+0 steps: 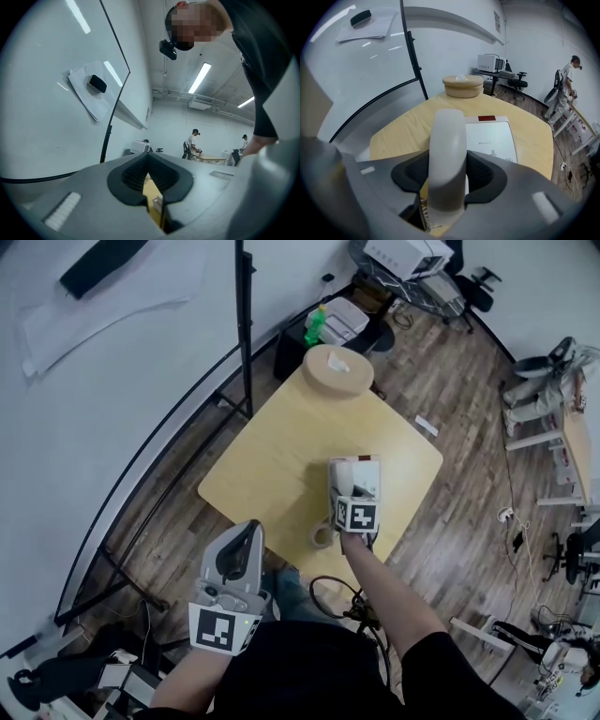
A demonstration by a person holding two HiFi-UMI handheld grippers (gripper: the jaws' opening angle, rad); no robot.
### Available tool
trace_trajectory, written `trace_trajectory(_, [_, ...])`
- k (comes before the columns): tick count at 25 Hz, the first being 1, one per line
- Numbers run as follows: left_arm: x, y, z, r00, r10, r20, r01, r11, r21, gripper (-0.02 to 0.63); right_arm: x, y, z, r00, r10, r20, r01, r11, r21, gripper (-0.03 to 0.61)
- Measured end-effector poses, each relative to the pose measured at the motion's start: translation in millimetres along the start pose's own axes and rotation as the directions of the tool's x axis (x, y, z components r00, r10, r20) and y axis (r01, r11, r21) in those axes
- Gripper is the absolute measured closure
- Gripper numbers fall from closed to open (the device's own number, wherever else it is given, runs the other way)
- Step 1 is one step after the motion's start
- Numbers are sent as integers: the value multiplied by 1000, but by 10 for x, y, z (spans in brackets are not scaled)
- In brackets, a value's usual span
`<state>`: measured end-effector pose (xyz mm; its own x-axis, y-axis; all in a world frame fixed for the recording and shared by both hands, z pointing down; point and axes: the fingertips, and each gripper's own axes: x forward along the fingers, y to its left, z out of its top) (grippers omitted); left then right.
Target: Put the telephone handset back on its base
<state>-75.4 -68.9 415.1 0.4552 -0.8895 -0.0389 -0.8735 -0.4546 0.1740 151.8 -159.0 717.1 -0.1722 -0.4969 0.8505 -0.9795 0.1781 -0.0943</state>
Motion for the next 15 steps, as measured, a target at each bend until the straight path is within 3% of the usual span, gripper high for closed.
trace_trajectory(5, [-34,-9,-82,999,-5,-47,5,1000,0,614,78,-11,-7,999,-24,-45,24,1000,1,348])
trace_trajectory(11, [-20,83,-22,1000,18,1,-18,1000,-10,614,139,-23,-21,997,-45,-66,46,999,0,348])
trace_trajectory(15, [-36,86,-67,1000,13,-18,-14,1000,-18,614,174,-14,-18,994,-62,-87,61,998,-22,344])
